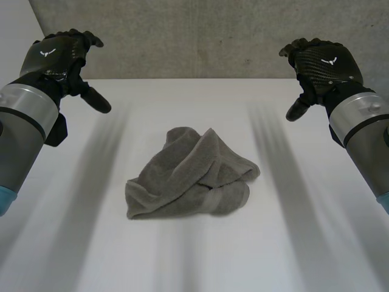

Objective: Fold the towel.

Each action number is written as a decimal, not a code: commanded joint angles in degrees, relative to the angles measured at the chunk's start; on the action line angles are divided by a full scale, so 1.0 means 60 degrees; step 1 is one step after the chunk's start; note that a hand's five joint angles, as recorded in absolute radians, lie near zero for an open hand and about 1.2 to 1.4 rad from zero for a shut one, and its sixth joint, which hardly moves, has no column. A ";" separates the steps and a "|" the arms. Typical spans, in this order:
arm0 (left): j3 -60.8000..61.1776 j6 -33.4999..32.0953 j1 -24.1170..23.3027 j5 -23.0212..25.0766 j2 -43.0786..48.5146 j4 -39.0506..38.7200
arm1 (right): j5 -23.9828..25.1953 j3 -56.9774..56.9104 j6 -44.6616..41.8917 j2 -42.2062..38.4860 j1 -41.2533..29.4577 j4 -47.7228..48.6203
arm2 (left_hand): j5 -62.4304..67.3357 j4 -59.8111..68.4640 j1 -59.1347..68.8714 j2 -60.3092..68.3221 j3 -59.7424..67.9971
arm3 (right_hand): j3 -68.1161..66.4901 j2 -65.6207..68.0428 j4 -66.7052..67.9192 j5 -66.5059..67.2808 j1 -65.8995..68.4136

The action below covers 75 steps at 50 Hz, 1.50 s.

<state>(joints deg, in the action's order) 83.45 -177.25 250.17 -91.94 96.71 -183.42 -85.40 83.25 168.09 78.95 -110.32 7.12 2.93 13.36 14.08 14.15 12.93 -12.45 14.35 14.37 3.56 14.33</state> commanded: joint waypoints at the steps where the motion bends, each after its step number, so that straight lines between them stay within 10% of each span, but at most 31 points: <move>1: -0.0036 -0.0004 -0.0064 0.0001 0.0039 0.0160 | -0.0049 0.0011 0.0022 0.0011 0.0148 -0.0438 | -0.0369 -0.0560 -0.0560 -0.0572 -0.0489 | 0.0408 -0.0725 -0.0728 -0.0593 -0.0722; 24: 0.0067 -0.0092 -0.0079 0.0030 0.0069 0.0204 | 0.0156 0.0026 0.0447 0.0026 0.0120 -0.0468 | -0.0257 -0.0560 -0.0447 -0.0460 -0.0489 | 0.0408 -0.0725 -0.0728 -0.0593 -0.0722; 39: 0.2292 -0.0179 0.0082 0.0879 0.0185 0.0424 | 0.3451 -0.0120 0.0008 -0.0851 -0.0347 -0.0908 | -0.0229 -0.0560 -0.0419 -0.0432 -0.0489 | 0.0408 -0.0725 -0.0728 -0.0593 -0.0722; 62: 0.2367 -0.1644 0.0507 0.1656 0.3026 0.0322 | 0.3261 -0.2538 -0.0842 -0.4954 -0.1916 -0.1127 | -0.0229 -0.0560 -0.0420 -0.0432 -0.0489 | 0.0408 -0.0655 -0.0728 -0.0523 -0.0652; 75: 0.2074 -0.1659 0.0478 0.1729 0.3409 0.0028 | 0.2646 -0.2246 -0.2029 -0.4883 -0.1931 -0.1054 | 0.1369 -0.0560 0.1179 0.1166 -0.0489 | 0.0408 0.4805 -0.0728 0.4937 0.4808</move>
<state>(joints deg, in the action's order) 96.40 -187.31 253.17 -81.58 117.25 -183.20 -68.60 68.05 157.77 47.20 -121.98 0.56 6.51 13.36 16.79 16.67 12.93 -12.45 34.57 14.36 24.48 34.64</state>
